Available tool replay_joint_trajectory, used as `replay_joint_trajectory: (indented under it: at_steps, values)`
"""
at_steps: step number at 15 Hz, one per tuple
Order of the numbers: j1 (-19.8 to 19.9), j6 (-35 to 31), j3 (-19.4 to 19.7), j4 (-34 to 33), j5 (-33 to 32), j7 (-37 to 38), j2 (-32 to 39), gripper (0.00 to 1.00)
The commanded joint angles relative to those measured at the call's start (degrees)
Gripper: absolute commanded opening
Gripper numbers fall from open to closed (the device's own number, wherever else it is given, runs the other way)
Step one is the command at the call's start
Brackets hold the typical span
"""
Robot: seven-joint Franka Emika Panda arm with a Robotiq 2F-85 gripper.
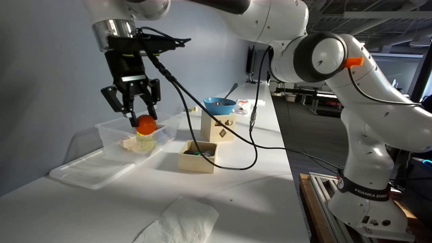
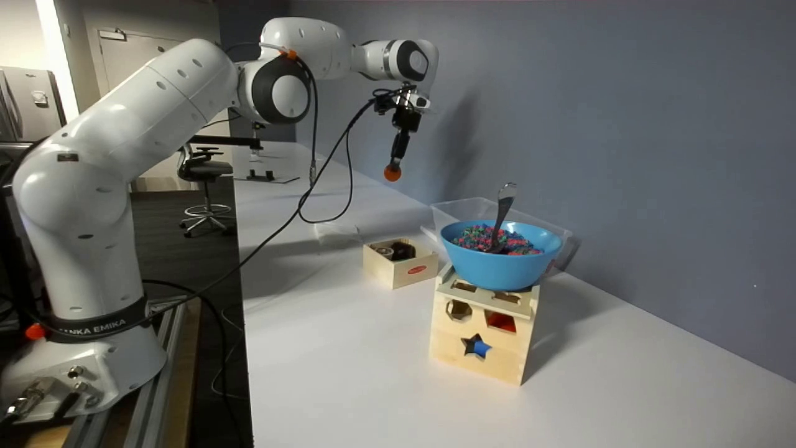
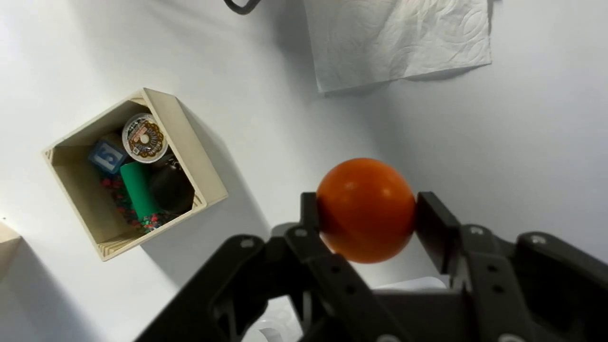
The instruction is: Pick up the white and orange object and put them in the box
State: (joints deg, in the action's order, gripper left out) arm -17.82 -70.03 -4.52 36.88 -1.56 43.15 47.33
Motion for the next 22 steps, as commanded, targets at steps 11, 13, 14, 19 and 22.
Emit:
replay_joint_trajectory:
  at_steps: [11,13,14,19,22]
  values:
    - [6.04,-12.72,-0.04,27.21,-1.53,-12.99,-12.8,0.29]
    - [6.89,-12.55,-0.03,32.08,-1.0,-14.32,-14.97,0.29]
    - [7.32,-12.38,0.09,34.57,-0.78,-14.48,-16.12,0.29]
    - [8.18,-12.81,3.11,47.34,0.3,-12.11,-22.27,0.29]
    - [9.5,-15.63,4.69,55.16,0.01,-13.53,-26.41,0.29]
